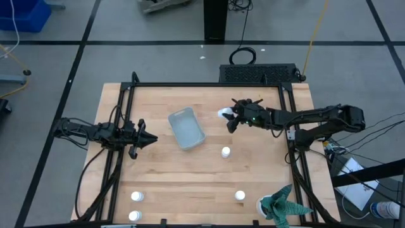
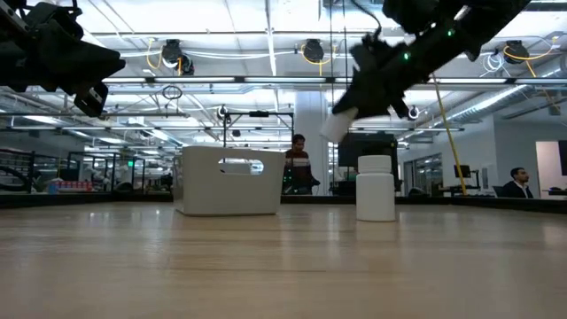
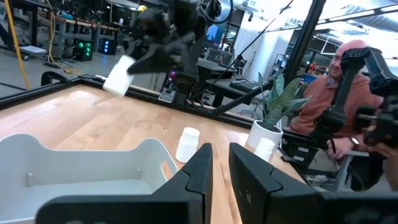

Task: Pick and place pill bottles into a basket
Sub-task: Put the white pill bottle into the gray bin

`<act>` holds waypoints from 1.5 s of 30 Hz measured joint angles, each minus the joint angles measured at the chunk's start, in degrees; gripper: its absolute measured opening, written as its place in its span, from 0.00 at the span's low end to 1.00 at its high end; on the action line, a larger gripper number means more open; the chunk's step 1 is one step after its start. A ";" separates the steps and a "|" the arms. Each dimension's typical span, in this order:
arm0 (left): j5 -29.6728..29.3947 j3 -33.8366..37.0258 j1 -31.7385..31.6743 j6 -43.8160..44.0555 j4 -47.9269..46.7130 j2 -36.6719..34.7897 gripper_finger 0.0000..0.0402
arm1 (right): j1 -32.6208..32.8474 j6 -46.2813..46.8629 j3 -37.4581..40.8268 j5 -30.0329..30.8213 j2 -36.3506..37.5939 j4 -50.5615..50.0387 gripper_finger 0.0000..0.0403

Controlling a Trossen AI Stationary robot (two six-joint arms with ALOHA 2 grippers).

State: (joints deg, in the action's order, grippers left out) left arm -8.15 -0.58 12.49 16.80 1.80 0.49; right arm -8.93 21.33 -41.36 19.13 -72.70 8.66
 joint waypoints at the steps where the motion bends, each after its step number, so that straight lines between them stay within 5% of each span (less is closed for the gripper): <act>1: 0.14 0.00 0.00 -0.02 0.04 0.00 0.14 | 0.82 -0.90 -0.62 0.02 -0.14 0.95 0.40; 13: 0.10 0.11 -0.04 -0.04 2.39 0.00 0.14 | 7.09 -11.42 -17.85 0.31 -11.04 3.62 0.40; 27: 0.59 0.07 -0.04 0.11 2.21 0.00 0.14 | 3.00 -14.32 -57.57 -7.74 -37.00 -35.37 0.39; 34: 0.64 0.07 -0.04 0.22 2.19 0.00 0.14 | 0.50 -15.59 -61.34 -13.64 -43.45 -37.05 0.39; 45: 0.62 0.04 -0.04 0.20 2.19 0.00 0.14 | -0.03 -15.84 -61.34 -14.77 -51.62 -35.49 0.39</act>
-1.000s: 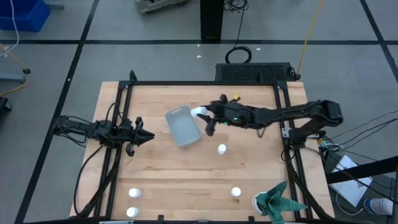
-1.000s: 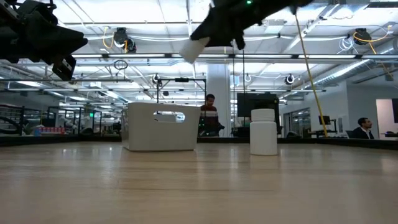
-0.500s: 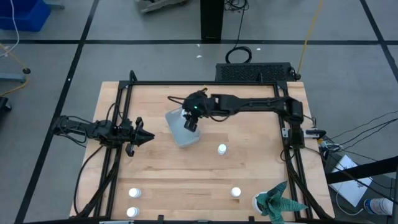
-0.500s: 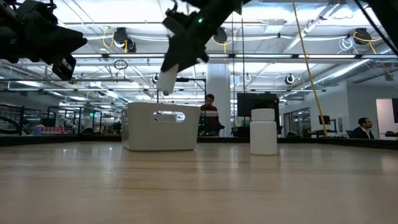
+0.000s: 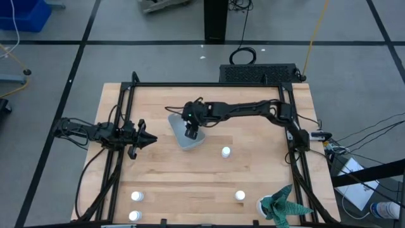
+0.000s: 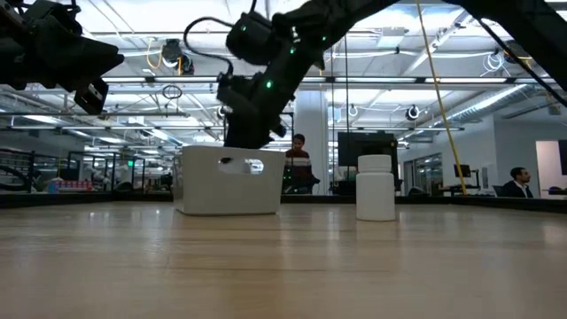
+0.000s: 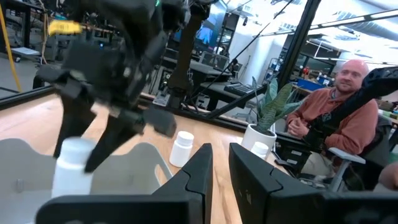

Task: Pick and place pill bottles into a basket
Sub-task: Put the white pill bottle into the gray bin

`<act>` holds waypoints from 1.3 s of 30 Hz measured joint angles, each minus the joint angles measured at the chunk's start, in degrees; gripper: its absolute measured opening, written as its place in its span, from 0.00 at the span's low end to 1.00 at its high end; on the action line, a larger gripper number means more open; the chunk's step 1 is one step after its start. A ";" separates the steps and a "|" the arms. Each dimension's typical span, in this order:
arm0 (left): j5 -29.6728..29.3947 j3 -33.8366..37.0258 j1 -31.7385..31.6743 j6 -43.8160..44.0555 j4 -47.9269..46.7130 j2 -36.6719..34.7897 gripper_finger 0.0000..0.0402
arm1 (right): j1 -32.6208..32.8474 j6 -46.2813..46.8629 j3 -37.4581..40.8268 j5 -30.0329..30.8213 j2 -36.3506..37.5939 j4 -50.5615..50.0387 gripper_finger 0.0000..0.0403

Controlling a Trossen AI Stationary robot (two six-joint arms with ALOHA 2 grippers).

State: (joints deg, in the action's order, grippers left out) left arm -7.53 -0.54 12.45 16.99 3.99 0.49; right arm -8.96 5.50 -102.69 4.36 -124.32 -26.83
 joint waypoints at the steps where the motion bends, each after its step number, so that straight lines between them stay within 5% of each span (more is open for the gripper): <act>1: 0.01 0.00 0.00 0.00 0.00 0.00 0.14 | -0.09 -0.14 0.00 0.00 -0.62 0.33 0.39; 15: 0.01 -0.04 0.00 -0.10 -1.14 0.00 0.14 | -0.47 -0.22 0.00 -0.13 -2.18 1.57 0.42; 32: 0.02 -0.07 0.00 -0.07 -1.22 0.00 0.14 | -0.45 -2.54 1.18 0.25 -1.89 4.49 0.59; 39: 0.07 -0.09 0.00 0.01 -1.27 0.00 0.14 | 0.03 -6.43 1.18 4.68 0.76 1.73 0.58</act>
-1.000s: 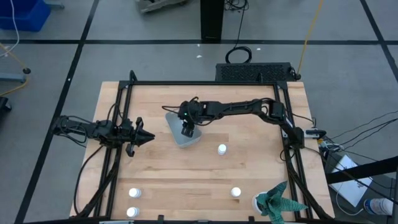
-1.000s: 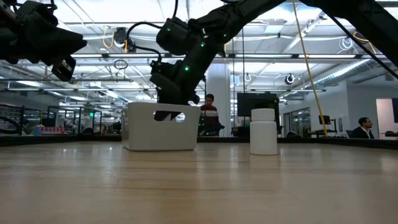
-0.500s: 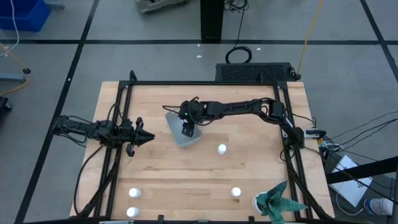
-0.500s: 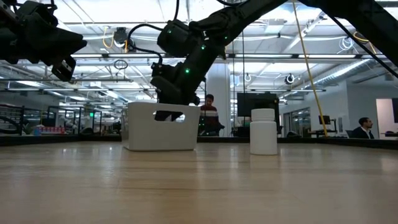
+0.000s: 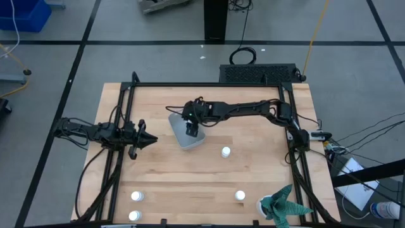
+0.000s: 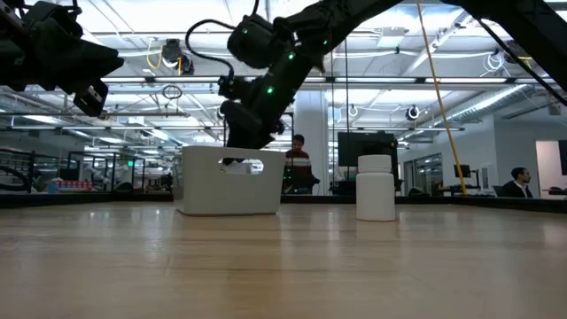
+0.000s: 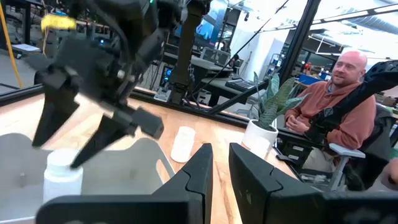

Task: Pick and place pill bottles into a basket
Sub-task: Put the white pill bottle into the gray bin

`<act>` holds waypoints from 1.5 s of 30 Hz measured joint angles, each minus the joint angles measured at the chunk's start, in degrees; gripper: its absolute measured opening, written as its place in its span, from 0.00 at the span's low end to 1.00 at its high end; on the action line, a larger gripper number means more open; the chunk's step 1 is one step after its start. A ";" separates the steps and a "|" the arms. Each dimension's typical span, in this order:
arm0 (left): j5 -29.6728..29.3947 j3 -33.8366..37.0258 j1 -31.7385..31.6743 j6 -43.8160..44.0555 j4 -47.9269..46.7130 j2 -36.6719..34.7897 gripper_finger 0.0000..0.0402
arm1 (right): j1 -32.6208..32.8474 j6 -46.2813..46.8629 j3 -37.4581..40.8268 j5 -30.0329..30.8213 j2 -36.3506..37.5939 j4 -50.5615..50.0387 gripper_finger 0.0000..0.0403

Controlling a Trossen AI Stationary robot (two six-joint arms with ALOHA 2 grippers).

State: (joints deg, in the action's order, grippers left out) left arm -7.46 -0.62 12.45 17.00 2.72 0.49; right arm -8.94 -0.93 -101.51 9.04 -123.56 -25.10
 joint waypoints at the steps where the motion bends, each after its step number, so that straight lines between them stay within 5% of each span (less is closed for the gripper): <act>1: 0.00 0.00 0.01 0.12 -0.01 0.00 0.14 | 0.09 -0.22 0.00 0.11 0.70 -1.66 0.57; 6: -0.07 0.00 0.00 1.59 0.00 0.00 0.14 | 1.81 0.33 0.00 -0.05 5.09 -8.43 0.43; 14: -0.33 0.00 0.02 1.54 1.70 -0.02 0.14 | 8.26 1.93 0.02 0.07 12.29 -17.95 0.03; 24: -0.12 0.00 0.00 2.68 1.70 -0.01 0.14 | 20.42 15.76 2.98 5.97 18.54 -31.01 0.03; 29: -0.13 0.00 0.00 2.70 1.73 -0.02 0.14 | 23.34 24.79 9.20 6.20 21.34 -31.79 0.12; 37: -1.64 0.00 0.02 2.81 1.76 -0.02 0.14 | 22.19 32.38 19.61 6.00 25.39 -27.27 0.48; 45: -1.64 0.00 0.02 2.39 1.73 -0.02 0.14 | 19.39 34.38 21.70 3.90 26.20 -26.17 0.78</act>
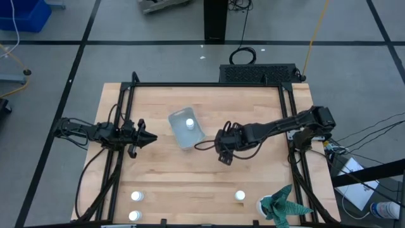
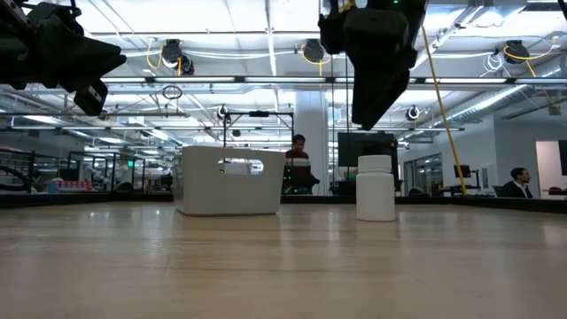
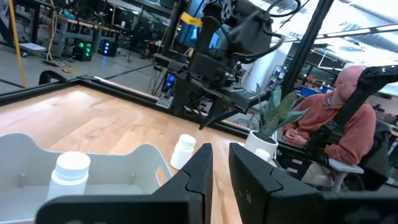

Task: Pick and place pill bottles into a basket
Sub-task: Put the white pill bottle into the gray bin

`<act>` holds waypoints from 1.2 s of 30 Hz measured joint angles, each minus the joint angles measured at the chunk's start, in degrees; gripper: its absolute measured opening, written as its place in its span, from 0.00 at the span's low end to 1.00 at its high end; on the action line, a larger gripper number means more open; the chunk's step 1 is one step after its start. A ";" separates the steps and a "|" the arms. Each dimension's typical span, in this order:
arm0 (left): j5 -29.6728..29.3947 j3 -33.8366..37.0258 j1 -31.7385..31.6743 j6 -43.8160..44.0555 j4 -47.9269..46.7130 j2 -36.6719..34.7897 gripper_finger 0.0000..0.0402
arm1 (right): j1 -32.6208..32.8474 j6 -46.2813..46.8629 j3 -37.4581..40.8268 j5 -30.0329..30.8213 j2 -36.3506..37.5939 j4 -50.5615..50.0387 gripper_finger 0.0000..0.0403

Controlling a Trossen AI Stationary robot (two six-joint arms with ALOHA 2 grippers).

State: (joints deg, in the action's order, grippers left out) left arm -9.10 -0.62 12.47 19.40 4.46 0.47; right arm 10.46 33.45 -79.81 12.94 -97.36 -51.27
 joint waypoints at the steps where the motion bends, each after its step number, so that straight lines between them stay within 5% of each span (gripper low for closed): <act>1: 0.00 0.00 -0.01 0.01 -0.08 0.00 0.14 | -0.30 0.27 0.00 -0.99 -0.01 0.08 0.80; 29: -0.02 0.00 0.00 0.15 -0.47 0.02 0.14 | -0.72 2.93 12.36 -4.09 -0.04 12.41 0.85; 36: -0.04 0.00 0.00 0.15 -0.47 0.01 0.14 | -0.74 2.58 12.37 -4.08 -0.04 13.33 0.79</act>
State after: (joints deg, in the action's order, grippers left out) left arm -9.15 -0.62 12.47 19.55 3.99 0.48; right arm 9.72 36.02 -67.44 8.85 -97.41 -37.93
